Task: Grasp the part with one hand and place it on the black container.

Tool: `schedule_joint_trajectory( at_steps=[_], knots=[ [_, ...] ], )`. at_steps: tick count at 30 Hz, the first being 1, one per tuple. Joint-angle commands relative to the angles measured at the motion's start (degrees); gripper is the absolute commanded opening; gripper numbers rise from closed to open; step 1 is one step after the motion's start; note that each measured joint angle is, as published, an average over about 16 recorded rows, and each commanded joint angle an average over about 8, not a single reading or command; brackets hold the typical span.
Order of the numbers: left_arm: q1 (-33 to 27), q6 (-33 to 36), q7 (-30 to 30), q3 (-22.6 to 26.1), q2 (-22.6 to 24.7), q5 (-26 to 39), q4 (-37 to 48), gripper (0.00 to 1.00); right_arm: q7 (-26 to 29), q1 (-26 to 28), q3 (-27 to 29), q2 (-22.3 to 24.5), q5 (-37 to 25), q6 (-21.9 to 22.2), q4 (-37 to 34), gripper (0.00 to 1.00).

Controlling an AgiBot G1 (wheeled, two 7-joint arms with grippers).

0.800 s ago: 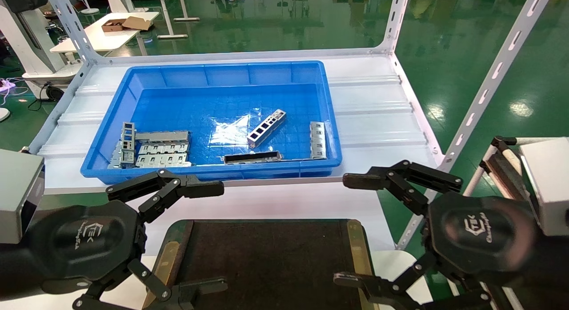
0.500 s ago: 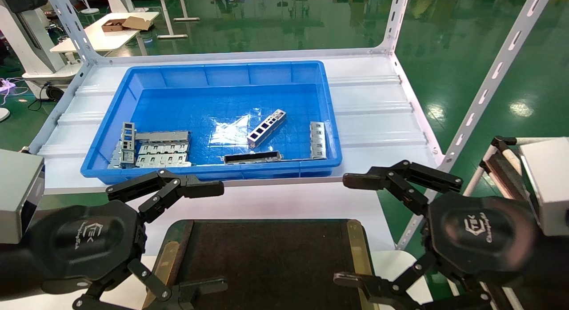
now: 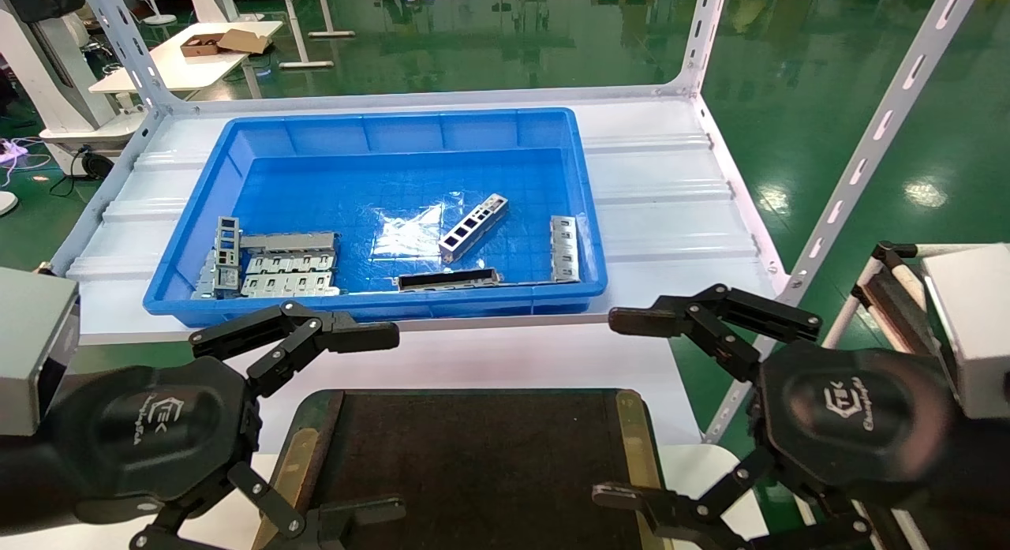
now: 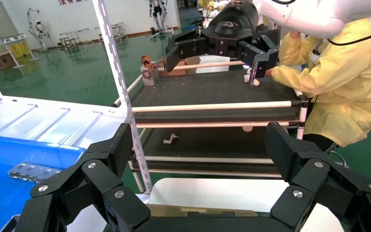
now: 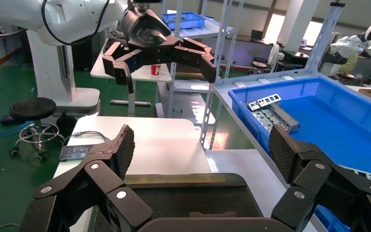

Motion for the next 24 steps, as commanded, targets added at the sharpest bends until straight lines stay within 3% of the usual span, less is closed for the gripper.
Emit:
schedule_joint_trajectory(
  at_steps=[1, 12, 24],
  knots=[
    [0.1, -0.2, 0.1, 0.0, 0.1, 0.0, 0.0, 1.00, 0.0, 0.0, 0.0, 0.0, 0.0, 0.0, 0.0, 1.00],
    [-3.8, -7.6, 2.0, 2.4, 5.4, 8.0, 4.5, 1.00, 0.0, 0.0, 0.0, 0.0, 0.0, 0.0, 0.0, 1.00],
    [-13.1, -22.9, -3.6, 9.3, 16.9, 22.8, 15.7, 1.00, 0.0, 0.0, 0.0, 0.0, 0.0, 0.0, 0.0, 1.00]
  ],
)
